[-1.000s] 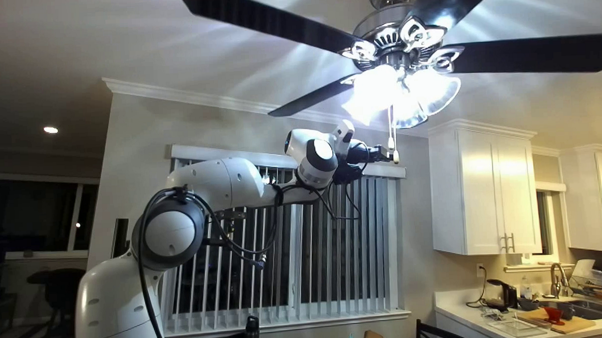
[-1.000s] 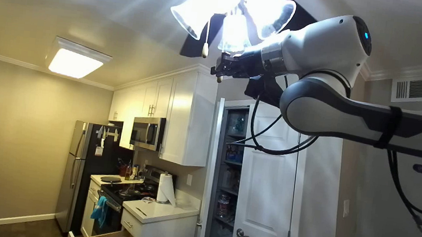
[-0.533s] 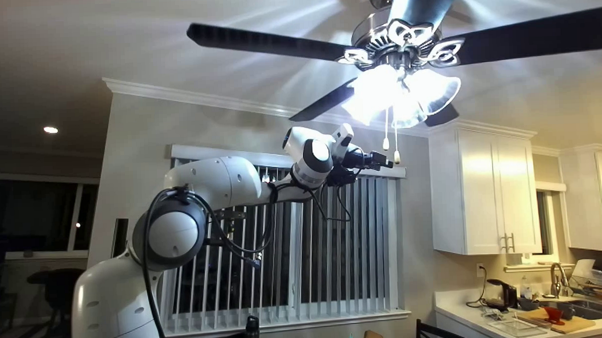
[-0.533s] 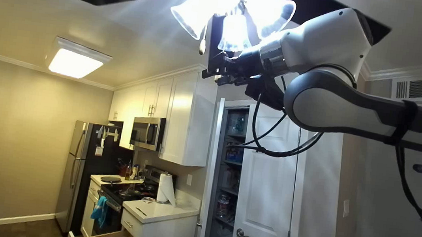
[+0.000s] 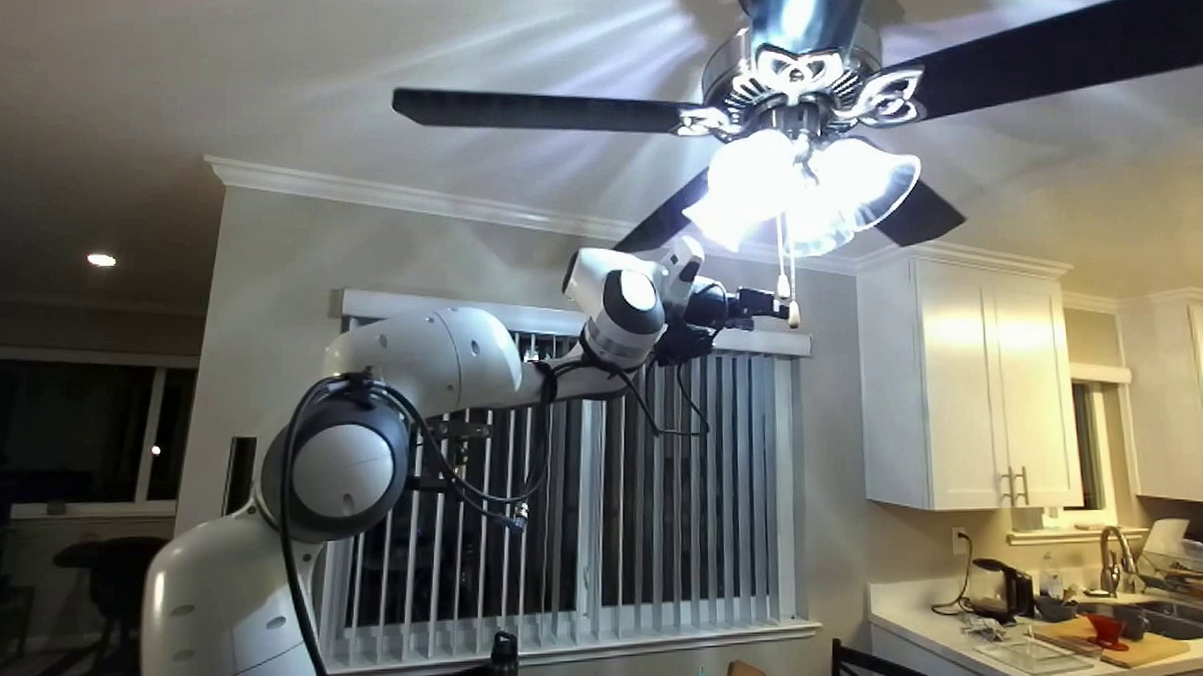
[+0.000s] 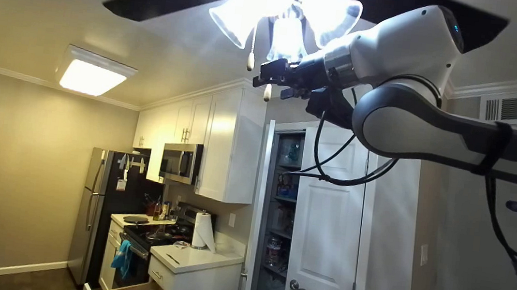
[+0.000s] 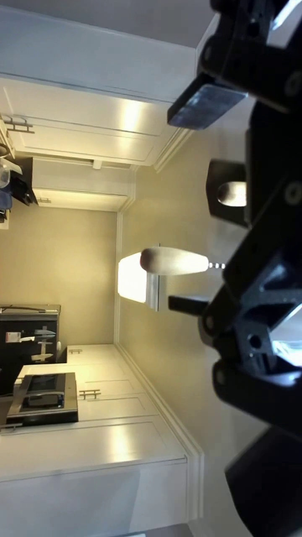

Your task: Turn off the chandelier.

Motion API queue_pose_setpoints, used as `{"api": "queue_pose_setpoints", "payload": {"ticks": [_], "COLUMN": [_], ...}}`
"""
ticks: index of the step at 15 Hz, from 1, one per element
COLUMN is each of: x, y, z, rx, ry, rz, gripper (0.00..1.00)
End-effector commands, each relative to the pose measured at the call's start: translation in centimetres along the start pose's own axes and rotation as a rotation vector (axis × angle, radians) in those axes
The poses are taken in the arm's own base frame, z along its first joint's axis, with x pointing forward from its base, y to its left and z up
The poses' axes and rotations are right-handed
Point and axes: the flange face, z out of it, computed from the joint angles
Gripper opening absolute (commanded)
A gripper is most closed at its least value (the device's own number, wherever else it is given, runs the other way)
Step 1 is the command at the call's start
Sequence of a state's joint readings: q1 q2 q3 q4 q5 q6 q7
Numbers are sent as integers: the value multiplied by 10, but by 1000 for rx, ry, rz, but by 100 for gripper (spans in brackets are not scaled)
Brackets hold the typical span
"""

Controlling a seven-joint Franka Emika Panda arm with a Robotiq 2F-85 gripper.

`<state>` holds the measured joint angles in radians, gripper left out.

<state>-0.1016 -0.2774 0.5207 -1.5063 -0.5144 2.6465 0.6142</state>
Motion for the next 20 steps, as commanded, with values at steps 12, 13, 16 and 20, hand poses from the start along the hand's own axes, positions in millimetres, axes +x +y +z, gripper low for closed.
{"api": "queue_pose_setpoints", "payload": {"ticks": [12,13,16,20], "x": [13,14,17,18], "y": [11,12,14,13], "z": [37,37,35,34], "rx": [-69,-69,-72,-73], "ry": [52,54,56,59], "rz": [-47,-44,-42,-44], "gripper": [49,42,23,0]}}
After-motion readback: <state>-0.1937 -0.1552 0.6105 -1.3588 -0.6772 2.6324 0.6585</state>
